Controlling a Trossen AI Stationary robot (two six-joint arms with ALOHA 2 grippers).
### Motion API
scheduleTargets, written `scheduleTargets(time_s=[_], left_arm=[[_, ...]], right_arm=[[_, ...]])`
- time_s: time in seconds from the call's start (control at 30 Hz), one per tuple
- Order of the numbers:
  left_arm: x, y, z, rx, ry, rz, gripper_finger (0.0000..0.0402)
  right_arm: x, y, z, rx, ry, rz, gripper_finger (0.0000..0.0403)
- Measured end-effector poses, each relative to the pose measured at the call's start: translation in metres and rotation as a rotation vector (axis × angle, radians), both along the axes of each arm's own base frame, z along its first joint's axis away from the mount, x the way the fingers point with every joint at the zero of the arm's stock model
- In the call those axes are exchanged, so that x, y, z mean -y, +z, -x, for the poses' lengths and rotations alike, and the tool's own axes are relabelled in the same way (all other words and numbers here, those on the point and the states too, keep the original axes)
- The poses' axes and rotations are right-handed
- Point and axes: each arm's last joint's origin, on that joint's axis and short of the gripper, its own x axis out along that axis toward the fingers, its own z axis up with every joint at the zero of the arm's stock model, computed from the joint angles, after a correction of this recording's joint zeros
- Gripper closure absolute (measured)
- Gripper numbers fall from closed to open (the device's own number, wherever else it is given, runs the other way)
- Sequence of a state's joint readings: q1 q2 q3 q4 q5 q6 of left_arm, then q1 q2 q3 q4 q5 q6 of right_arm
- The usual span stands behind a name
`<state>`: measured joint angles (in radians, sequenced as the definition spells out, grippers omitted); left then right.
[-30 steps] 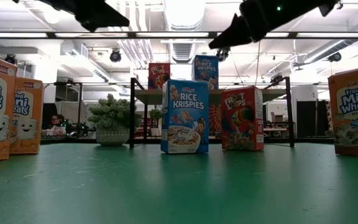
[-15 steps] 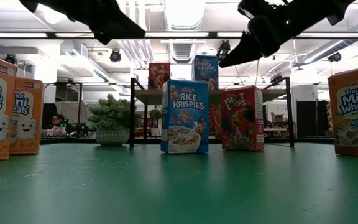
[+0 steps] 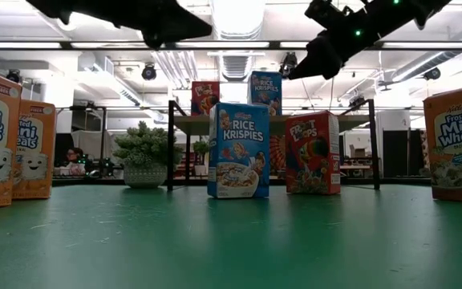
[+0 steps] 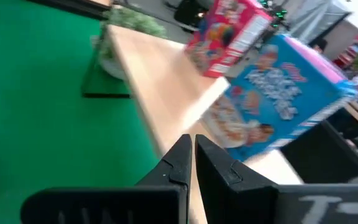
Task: Stack cereal on shelf
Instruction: Put the bottom blue cereal box on the shelf aligned with the other blue cereal box
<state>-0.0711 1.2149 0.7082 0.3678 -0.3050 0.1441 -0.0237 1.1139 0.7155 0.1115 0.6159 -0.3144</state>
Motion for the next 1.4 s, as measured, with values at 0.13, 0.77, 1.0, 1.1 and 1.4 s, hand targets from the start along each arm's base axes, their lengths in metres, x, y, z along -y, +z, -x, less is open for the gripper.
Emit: scheduleTargets(time_s=[0.13,0.77,1.0,1.1,1.4], left_arm=[[-0.013,-0.001,-0.010,0.063,0.046,-0.031,0.0387],[-0.072,0.007,-0.056,0.113,0.152,-0.024,0.0401],[-0.091,-0.001,-0.092,-0.013,0.193,-0.025,0.0402],[-0.099,-0.007,-0.102,-0.037,0.207,-0.022,0.0402],[-0.123,-0.020,-0.111,-0.079,0.292,-0.025,0.0402]], right_arm=[[0.014,0.007,0.006,0.009,0.026,0.004,0.0390],[0.054,0.000,0.025,0.227,0.179,0.071,0.0390],[0.054,-0.003,0.026,0.197,0.186,0.089,0.0390],[0.054,-0.003,0.026,0.191,0.188,0.092,0.0390],[0.054,-0.003,0.026,0.182,0.188,0.109,0.0390]])
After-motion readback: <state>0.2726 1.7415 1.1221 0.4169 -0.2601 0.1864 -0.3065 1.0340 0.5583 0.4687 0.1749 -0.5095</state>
